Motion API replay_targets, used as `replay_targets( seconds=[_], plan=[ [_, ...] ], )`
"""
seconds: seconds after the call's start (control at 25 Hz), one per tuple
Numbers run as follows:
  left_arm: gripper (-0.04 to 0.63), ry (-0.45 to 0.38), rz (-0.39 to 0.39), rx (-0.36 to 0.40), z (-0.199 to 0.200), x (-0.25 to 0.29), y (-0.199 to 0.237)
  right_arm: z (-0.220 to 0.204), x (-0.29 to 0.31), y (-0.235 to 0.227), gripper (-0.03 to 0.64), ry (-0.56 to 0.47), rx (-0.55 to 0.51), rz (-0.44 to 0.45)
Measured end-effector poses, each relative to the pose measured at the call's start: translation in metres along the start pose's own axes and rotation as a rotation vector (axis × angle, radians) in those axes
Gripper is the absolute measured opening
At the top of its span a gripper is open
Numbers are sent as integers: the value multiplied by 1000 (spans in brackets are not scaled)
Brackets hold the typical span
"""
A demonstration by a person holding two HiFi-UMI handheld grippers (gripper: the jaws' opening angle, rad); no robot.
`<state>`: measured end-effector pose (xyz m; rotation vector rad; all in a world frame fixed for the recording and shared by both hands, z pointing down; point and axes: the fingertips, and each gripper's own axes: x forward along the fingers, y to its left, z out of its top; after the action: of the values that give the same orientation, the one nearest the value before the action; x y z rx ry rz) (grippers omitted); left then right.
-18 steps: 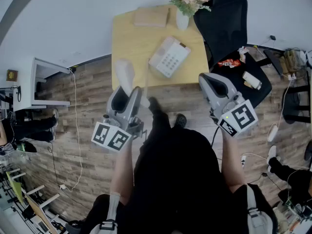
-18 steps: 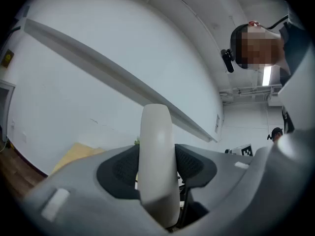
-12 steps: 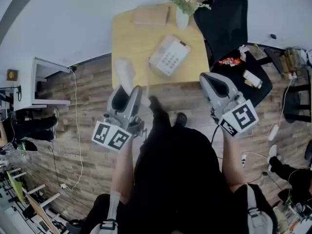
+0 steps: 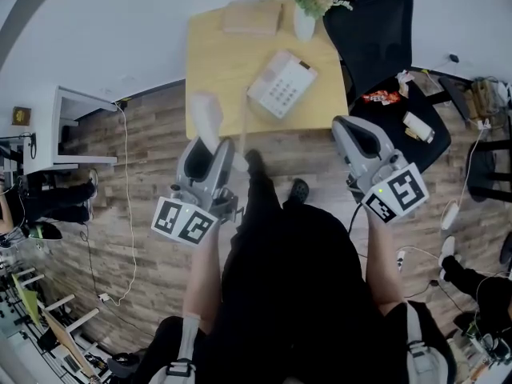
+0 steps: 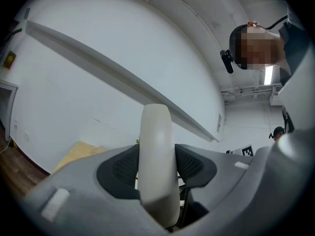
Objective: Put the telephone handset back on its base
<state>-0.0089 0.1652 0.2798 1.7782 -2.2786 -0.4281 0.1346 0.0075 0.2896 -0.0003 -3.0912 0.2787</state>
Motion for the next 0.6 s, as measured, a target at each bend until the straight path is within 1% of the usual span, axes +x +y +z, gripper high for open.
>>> replay_targets(
  seconds=[0.16, 0.28, 0.48, 0.6],
  plan=[
    [219, 17, 15, -10, -9, -3, 5, -6, 0, 1, 2, 1, 17, -3],
    [219, 23, 16, -17, -9, 0, 9, -6, 4, 1, 2, 2, 29, -7],
    [219, 32, -16, -6, -7, 16, 13, -8, 11, -7, 2, 3, 34, -30],
    [219, 40, -32, -13, -6, 26, 21, -8, 19, -13, 2, 9, 45, -55]
  ],
)
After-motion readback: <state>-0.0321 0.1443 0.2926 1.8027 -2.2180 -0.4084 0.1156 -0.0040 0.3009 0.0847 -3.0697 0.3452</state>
